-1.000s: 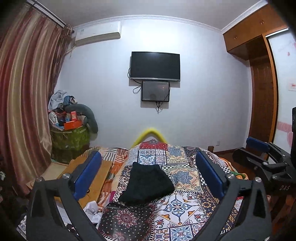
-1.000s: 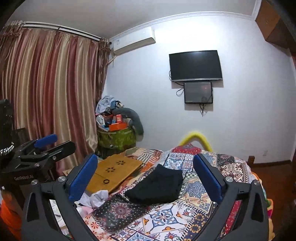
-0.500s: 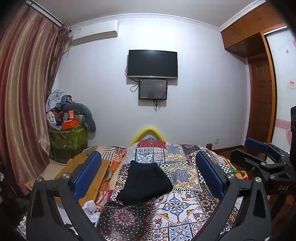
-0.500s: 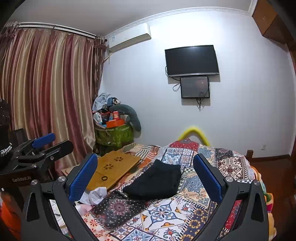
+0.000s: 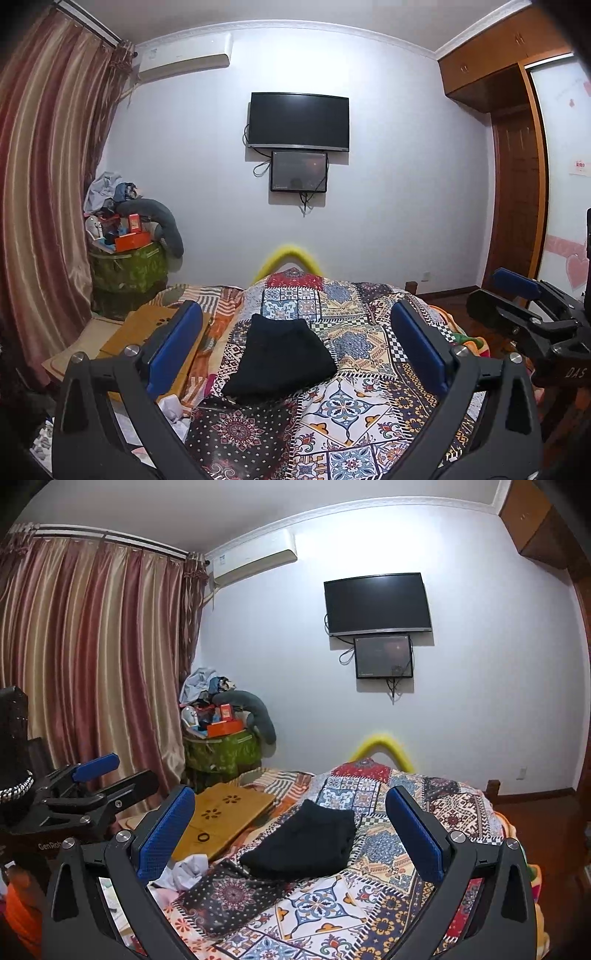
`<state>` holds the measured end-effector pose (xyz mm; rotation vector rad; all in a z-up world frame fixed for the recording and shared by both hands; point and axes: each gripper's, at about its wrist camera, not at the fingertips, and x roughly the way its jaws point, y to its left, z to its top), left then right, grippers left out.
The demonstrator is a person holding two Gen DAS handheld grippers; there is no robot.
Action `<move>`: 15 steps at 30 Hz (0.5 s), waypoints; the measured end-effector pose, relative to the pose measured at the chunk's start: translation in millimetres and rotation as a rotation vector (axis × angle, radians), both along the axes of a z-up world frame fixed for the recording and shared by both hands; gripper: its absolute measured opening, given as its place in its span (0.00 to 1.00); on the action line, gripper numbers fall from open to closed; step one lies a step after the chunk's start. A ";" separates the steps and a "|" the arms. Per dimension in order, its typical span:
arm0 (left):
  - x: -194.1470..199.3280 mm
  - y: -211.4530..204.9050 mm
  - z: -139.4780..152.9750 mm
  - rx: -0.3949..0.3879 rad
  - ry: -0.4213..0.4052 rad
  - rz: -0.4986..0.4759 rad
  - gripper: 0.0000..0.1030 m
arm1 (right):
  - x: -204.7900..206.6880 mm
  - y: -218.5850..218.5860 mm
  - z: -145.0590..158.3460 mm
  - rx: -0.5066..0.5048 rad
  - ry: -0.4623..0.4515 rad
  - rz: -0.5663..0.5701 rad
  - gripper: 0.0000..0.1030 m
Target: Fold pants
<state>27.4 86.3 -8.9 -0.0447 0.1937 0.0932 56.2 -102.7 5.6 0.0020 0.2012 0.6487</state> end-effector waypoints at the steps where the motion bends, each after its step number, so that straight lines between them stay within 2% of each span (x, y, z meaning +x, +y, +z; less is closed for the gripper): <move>1: -0.1 0.7 -0.1 0.001 0.000 -0.001 1.00 | -0.5 -0.3 0.5 0.000 -0.001 -0.001 1.00; 15: 3.0 -6.5 -2.3 0.013 0.009 -0.023 1.00 | -0.6 -3.5 1.6 0.001 0.009 -0.021 1.00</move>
